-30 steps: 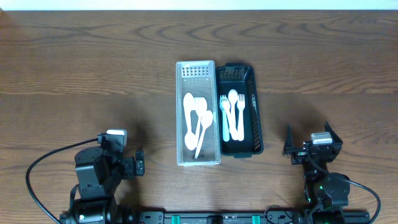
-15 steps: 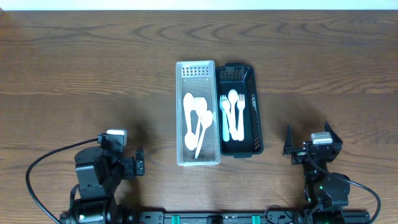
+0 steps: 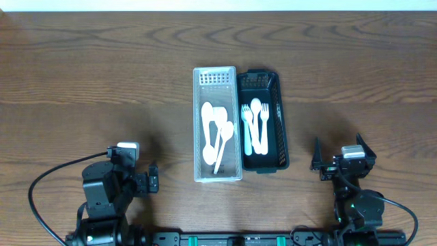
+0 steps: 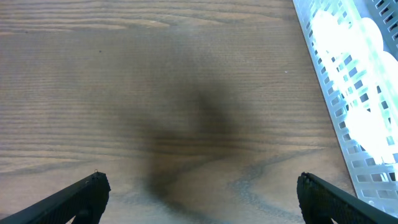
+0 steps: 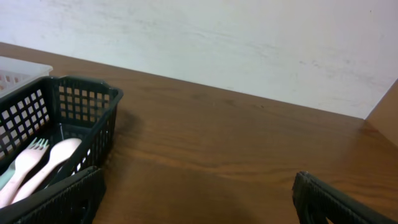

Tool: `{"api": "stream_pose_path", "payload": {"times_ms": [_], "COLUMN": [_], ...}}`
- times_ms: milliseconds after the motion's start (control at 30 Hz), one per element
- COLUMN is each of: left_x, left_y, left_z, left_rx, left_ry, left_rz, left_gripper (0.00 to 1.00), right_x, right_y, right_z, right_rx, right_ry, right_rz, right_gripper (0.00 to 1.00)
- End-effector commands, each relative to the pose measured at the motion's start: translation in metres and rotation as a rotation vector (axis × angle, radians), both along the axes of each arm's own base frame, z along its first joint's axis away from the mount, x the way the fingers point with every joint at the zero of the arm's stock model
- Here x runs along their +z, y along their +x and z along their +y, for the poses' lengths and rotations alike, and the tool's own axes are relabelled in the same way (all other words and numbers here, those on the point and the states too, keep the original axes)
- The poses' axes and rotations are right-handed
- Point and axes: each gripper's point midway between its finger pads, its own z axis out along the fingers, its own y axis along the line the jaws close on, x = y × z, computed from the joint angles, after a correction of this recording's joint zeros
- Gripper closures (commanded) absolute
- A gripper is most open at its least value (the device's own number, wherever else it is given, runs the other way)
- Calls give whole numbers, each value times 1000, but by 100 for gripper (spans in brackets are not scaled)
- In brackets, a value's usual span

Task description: Pack container

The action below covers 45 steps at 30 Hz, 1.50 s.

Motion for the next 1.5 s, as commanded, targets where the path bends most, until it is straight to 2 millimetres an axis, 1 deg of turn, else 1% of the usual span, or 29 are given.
{"api": "stream_pose_path", "payload": {"times_ms": [0,67,167,233,300,400,567,667,767,900,967,1033,1067,1200,1467], "left_x": [1,1,-3,2,10,20,24,32,41,49,43,27,26,27,27], "left_y": [0,0,-6,-3,1,10,26,37,44,43,42,40,40,40,40], "left_z": [-2,-2,-3,-3,-5,-12,-22,-23,-23,-23,-23,-23,-23,-23,-23], "left_rx": [-15,-15,-15,-17,-30,-66,-113,-118,-140,-183,-191,-195,-182,-160,-143], "left_ry": [3,3,-1,3,11,22,29,39,99,206,226,209,184,135,100], "left_rz": [-4,-4,22,-16,-83,-231,-455,-585,-693,-734,-711,-647,-640,-638,-635], "left_gripper": [2,2,2,2,2,2,2,2,2,2,2,2,2,2,2], "right_x": [-1,-1,-1,-1,-1,-1,-1,-1,-1,-1,-1,-1,-1,-1,-1], "right_y": [-1,-1,-1,-1,-1,-1,-1,-1,-1,-1,-1,-1,-1,-1,-1], "right_z": [5,5,5,5,5,5,5,5,5,5,5,5,5,5,5], "right_rx": [25,25,25,25,25,25,25,25,25,25,25,25,25,25,25], "right_ry": [-11,-11,-11,-11,-11,-11,-11,-11,-11,-11,-11,-11,-11,-11,-11], "right_rz": [-3,-3,-3,-3,-3,-3,-3,-3,-3,-3,-3,-3,-3,-3,-3], "right_gripper": [1,1,1,1,1,1,1,1,1,1,1,1,1,1,1]}}
